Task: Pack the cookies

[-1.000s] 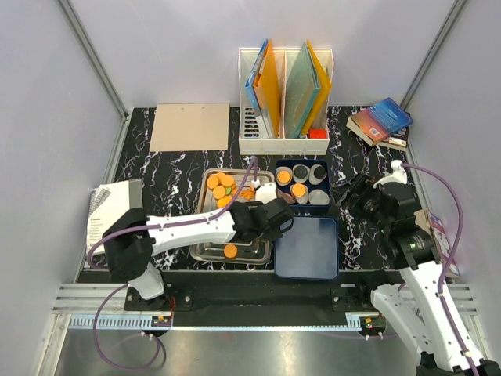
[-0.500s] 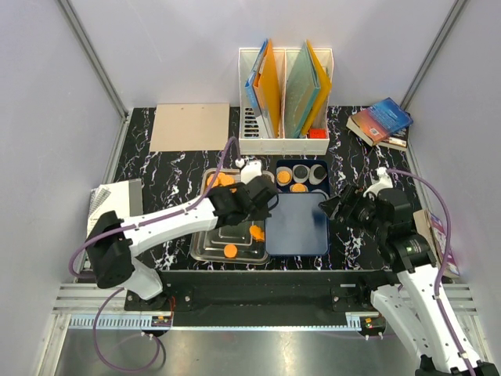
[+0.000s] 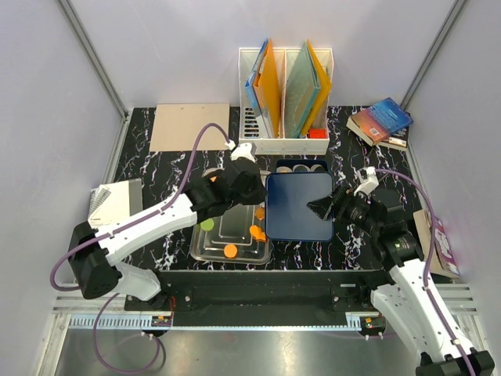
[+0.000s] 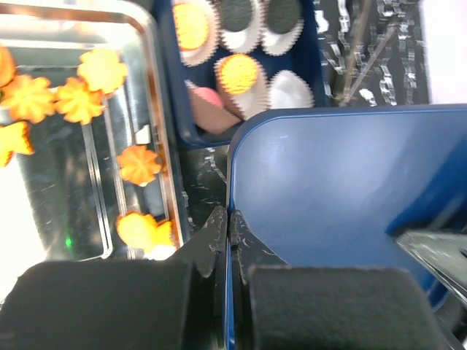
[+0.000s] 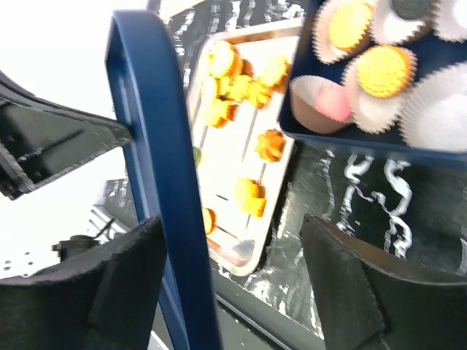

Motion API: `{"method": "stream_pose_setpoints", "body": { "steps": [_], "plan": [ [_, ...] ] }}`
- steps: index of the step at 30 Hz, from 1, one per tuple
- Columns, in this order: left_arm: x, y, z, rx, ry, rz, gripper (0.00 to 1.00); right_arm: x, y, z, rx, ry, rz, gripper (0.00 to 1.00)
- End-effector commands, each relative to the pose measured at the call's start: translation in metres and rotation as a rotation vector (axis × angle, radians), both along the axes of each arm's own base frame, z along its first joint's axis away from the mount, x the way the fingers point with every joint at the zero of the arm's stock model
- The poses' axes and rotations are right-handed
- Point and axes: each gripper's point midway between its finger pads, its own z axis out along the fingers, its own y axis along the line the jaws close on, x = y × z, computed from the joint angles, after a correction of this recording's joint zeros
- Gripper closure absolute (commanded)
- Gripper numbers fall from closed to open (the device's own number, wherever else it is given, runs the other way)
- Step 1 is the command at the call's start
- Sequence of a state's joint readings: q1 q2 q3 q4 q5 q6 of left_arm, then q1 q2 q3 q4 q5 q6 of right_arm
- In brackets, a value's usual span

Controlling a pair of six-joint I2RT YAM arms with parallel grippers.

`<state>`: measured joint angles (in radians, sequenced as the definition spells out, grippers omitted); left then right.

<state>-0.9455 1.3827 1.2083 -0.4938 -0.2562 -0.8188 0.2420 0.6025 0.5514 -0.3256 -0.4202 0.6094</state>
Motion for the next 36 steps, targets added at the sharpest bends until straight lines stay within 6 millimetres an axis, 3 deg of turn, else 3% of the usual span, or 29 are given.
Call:
{"method": "stream_pose_setpoints", "body": {
  "steps": [1, 9, 14, 17, 20, 21, 25, 27, 31, 32, 36],
  "plan": [
    [-0.003, -0.017, 0.035, -0.143, -0.066, -0.076, 1.0, 0.007, 0.017, 0.021, 0.078, -0.083, 0.077, 0.23],
    [0.002, -0.008, 0.033, -0.131, -0.075, -0.073, 0.98, 0.006, 0.023, 0.027, 0.121, -0.102, 0.108, 0.67],
    [0.015, 0.006, 0.032, -0.139, -0.068, -0.028, 0.93, 0.002, 0.021, 0.034, 0.126, -0.125, 0.103, 0.82],
    [0.026, 0.02, 0.036, -0.131, -0.081, 0.001, 0.82, 0.0, 0.021, 0.041, 0.127, -0.137, 0.108, 0.83],
    [0.04, 0.043, 0.039, -0.096, -0.099, 0.056, 0.53, -0.003, 0.019, 0.052, 0.111, -0.167, 0.109, 0.83],
    [0.048, 0.054, 0.04, -0.09, -0.101, 0.087, 0.38, -0.002, 0.017, 0.055, 0.099, -0.174, 0.1, 0.84],
    [0.059, 0.082, 0.043, -0.084, -0.095, 0.164, 0.06, -0.001, 0.009, 0.062, 0.033, -0.201, 0.077, 0.86],
    [0.062, 0.093, 0.046, -0.093, -0.101, 0.195, 0.01, 0.001, 0.006, 0.07, 0.005, -0.231, 0.066, 0.87],
    [0.061, 0.099, 0.046, -0.117, -0.089, 0.214, 0.01, 0.004, 0.002, 0.084, -0.048, -0.28, 0.063, 0.89],
    [0.06, 0.099, 0.044, -0.119, -0.082, 0.217, 0.01, 0.004, 0.0, 0.095, -0.08, -0.326, 0.075, 0.88],
    [0.058, 0.103, 0.037, -0.119, -0.06, 0.242, 0.01, 0.012, -0.013, 0.108, -0.238, -0.381, -0.005, 0.91]
  ]
}}
